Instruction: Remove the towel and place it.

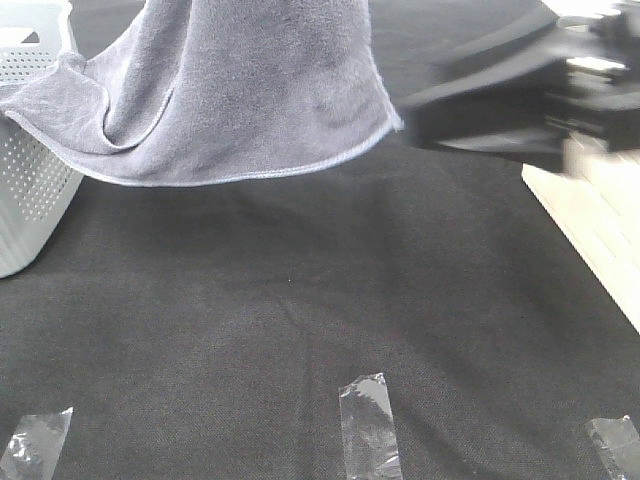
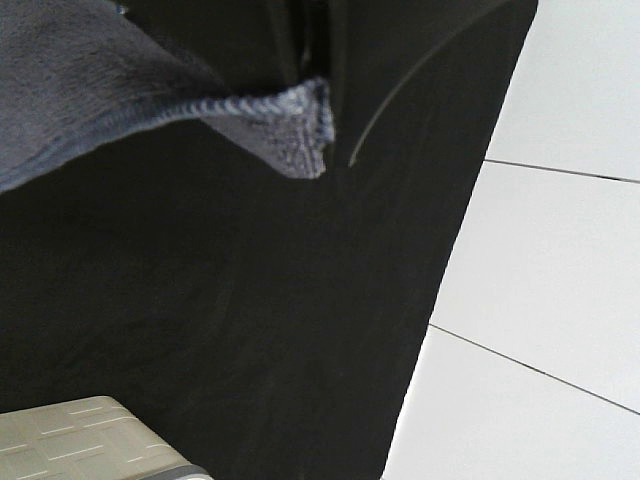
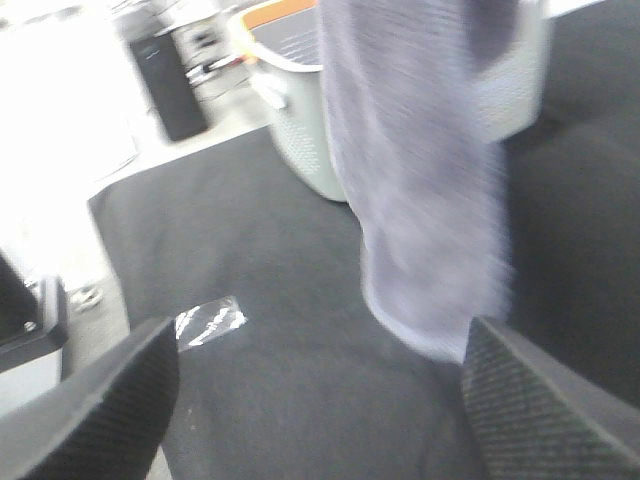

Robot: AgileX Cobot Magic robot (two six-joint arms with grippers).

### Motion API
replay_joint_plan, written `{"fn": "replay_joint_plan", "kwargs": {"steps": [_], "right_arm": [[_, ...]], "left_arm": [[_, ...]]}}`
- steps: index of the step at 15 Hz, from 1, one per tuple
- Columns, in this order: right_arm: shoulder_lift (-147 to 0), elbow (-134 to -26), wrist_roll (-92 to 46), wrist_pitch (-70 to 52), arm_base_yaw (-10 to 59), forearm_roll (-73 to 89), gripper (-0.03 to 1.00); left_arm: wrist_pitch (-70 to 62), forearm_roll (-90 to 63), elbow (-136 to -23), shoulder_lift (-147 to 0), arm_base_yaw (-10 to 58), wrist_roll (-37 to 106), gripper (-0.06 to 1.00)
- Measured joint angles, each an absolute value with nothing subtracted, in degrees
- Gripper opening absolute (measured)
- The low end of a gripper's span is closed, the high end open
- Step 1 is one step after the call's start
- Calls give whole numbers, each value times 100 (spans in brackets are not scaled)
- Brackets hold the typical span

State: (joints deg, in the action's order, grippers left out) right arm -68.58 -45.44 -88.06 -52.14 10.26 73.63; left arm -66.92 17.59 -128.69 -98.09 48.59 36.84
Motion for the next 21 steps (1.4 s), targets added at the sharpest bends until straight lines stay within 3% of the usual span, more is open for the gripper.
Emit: {"fn": "replay_joint_plan", "kwargs": {"steps": [4, 8, 16, 21], "right_arm": [[-8434, -5810, -8875, -4824, 1879, 7391, 77], [-8978, -6188, -8755, -4836, 1896, 7345, 77], [-8451, -6194, -8331, -4257, 1896, 6400, 77], [-9047, -6383, -8640, -5174, 1896, 6732, 77]], "left_arm": [[-6749, 1759, -12869, -9820, 4859, 3684, 1], [-6956, 1799, -12869, -9820, 4864, 3684, 1], [-7030, 1874, -12869, -9820, 4864, 3684, 1], [-7030, 1822, -12869, -9820, 4864, 3667, 1]]}}
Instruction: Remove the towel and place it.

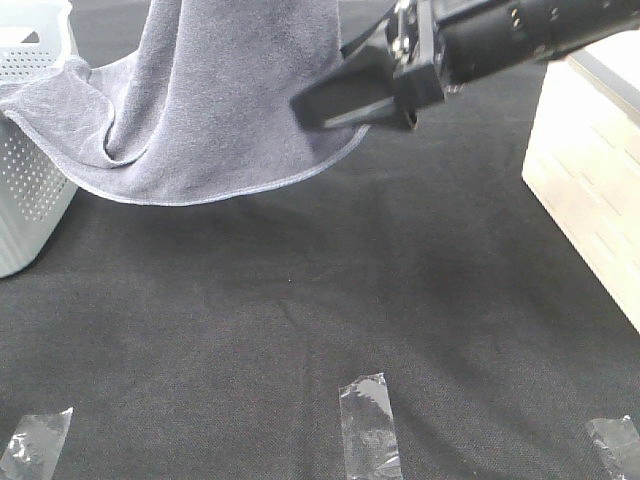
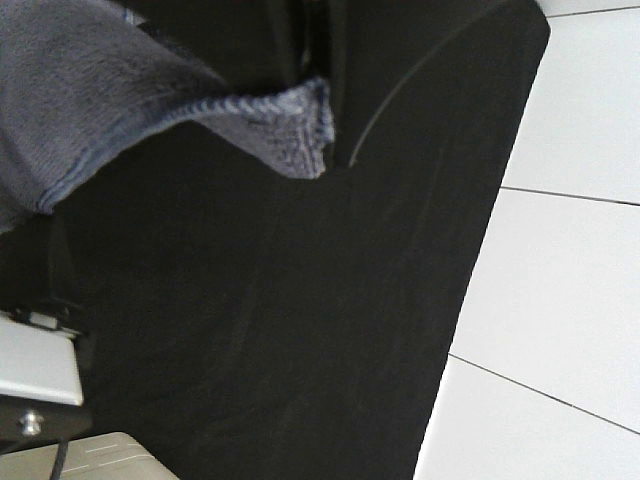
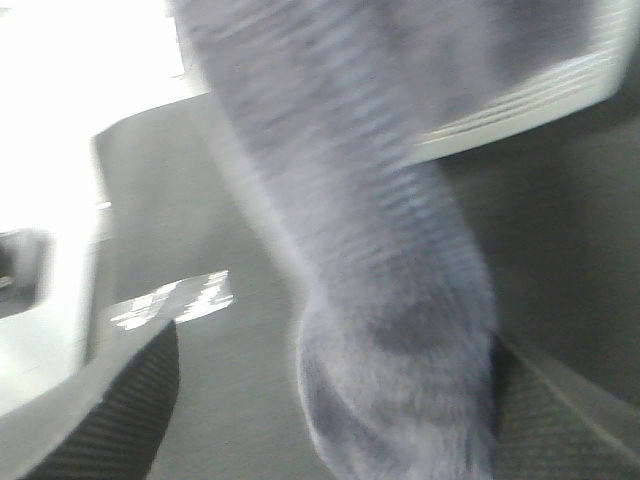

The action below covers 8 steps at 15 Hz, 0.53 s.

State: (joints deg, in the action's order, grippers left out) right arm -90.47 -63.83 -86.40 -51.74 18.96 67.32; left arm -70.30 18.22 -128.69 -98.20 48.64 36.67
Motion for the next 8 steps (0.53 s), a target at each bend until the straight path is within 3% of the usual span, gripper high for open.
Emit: {"fn": "replay_joint_plan", "kwargs": {"steps": [4, 6, 7, 8], "right_arm": [[-9070, -6383, -8680, -5317, 1896, 6721, 76], [-9070, -6383, -8680, -5311, 1896, 6675, 71], [-9070, -6383, -8680, -5288, 1896, 6612, 65], [-9070, -6383, -8675, -5197, 1896, 6560, 51]], "left_arm": [[-6933, 1822, -12869, -9820, 4864, 3667, 1], [-6898, 1822, -12869, -9820, 4864, 3667, 1], [-6898, 1822, -12869, -9820, 4864, 3667, 1], [-6898, 1822, -12869, -9820, 4864, 3667, 1]]}}
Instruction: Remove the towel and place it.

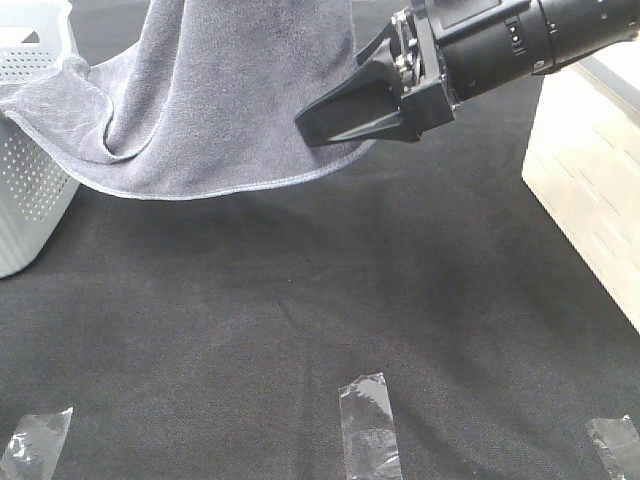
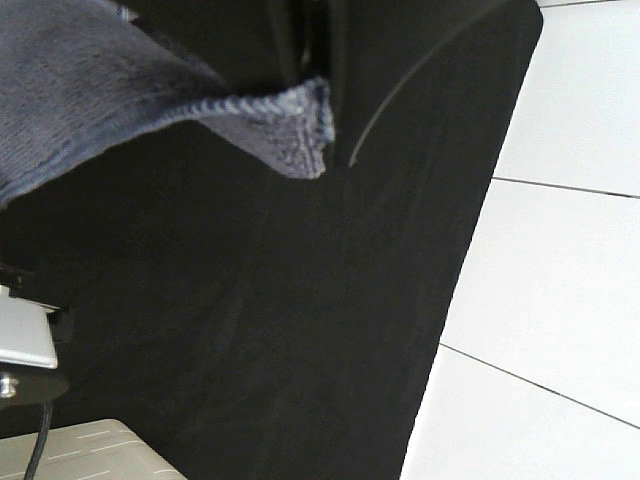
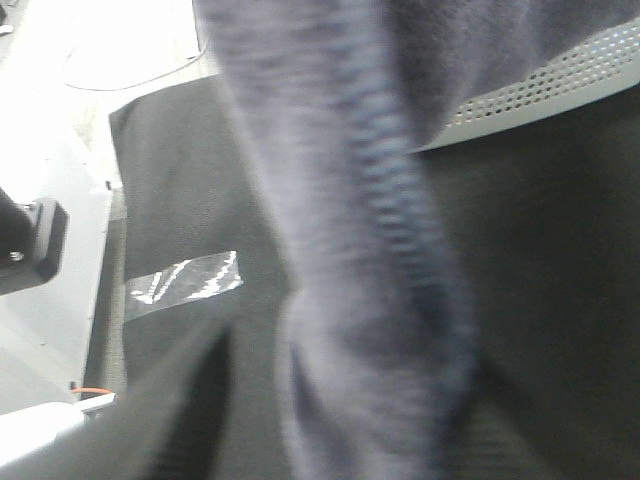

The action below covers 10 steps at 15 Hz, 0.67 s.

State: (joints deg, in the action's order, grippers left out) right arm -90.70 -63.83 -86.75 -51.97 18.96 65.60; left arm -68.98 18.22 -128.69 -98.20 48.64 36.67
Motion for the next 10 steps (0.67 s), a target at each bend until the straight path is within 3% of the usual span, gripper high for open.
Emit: {"fn": "replay_joint_plan", "kwargs": {"steps": [1, 2, 3, 4, 5, 10], "right_arm": [[-9070, -6383, -8675, -5111, 1896, 6555, 45], [-9070, -6383, -8675, -5053, 1896, 6555, 31], [-9070, -6383, -8675, -5048, 1896, 6555, 25], [-9070, -6383, -8675, -5099, 1896, 6555, 7], [-9070, -6383, -8675, -5185, 1896, 6549, 2], [-9036, -6400, -7895, -4933, 1896, 6589, 2]], "left_arm": [[-6898, 1822, -12869, -9820, 4864, 3667, 1], [-6921, 1822, -12869, -9820, 4864, 3661, 1], [-6979, 1822, -12869, -9820, 4864, 3661, 1], [-7007, 1822, -12869, -9820, 4864, 3661, 1], [-7036, 1822, -12869, -9820, 4864, 3661, 1], [-7047, 1822, -12869, -9820, 4864, 3661, 1]]}}
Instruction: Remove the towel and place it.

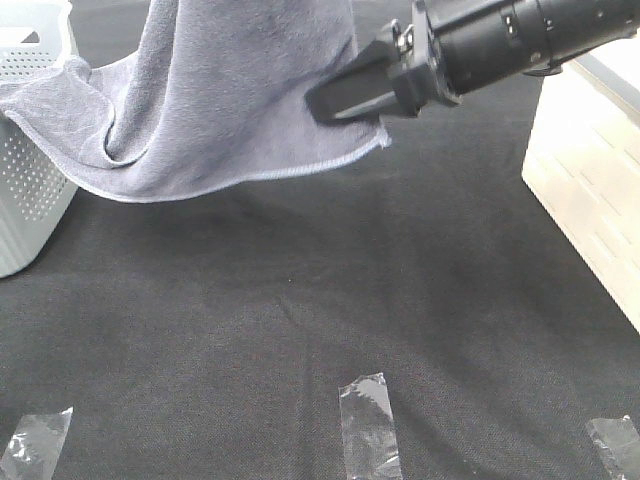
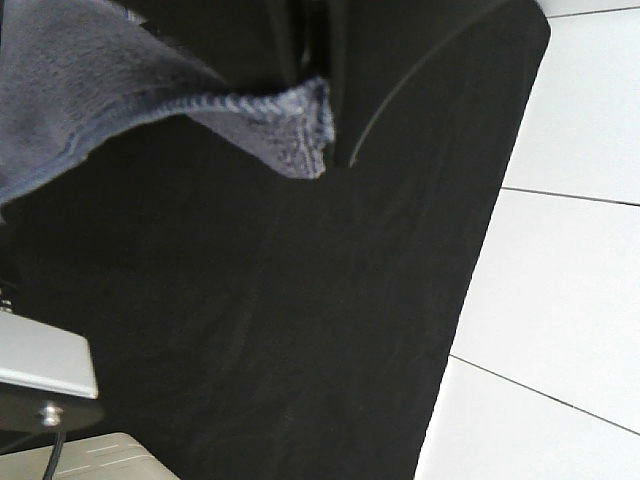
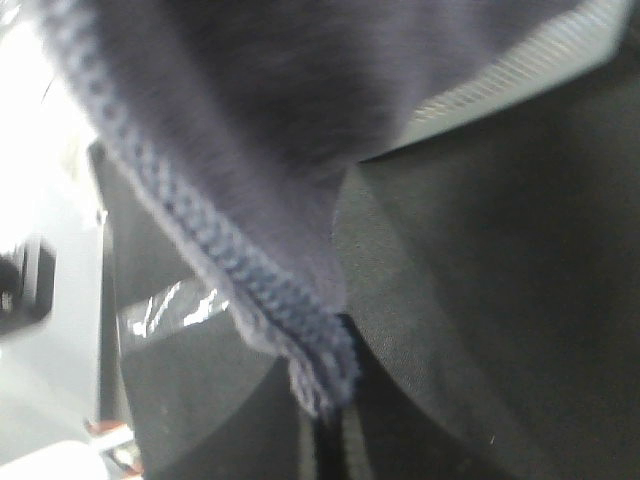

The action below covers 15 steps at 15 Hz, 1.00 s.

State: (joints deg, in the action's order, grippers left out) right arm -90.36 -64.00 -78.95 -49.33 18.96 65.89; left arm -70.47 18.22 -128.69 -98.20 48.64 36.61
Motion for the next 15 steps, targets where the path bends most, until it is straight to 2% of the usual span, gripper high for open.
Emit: {"fn": "replay_joint_plan", "kwargs": {"steps": [2, 4, 7, 8, 9, 12, 15], "right_arm": [[-8915, -6727, -6618, -4824, 1896, 5942, 2], [-8858, -7517, -4870, -5145, 1896, 4612, 2], [-8950, -9494, -2498, -6188, 1896, 2435, 2], [-9013, -9746, -2315, -6366, 1896, 2200, 2], [-9276, -10646, -2051, -6663, 1896, 1696, 2], [-9832, -12015, -1862, -6778, 1896, 945, 2], [-10090, -12725, -1833, -6784, 1896, 206, 2]], "left_arm": [[-7036, 1822, -12869, -9820, 4864, 3610, 1], [-6784, 1902, -12869, -9820, 4864, 3449, 1], [-5959, 2149, -12869, -9820, 4864, 3260, 1], [-5787, 2212, -12869, -9820, 4864, 3197, 1], [-5323, 2538, -12869, -9832, 4864, 2916, 1], [-4744, 3547, -12869, -9975, 4864, 2361, 1], [-4595, 3867, -12869, -10153, 4796, 2240, 1]]}}
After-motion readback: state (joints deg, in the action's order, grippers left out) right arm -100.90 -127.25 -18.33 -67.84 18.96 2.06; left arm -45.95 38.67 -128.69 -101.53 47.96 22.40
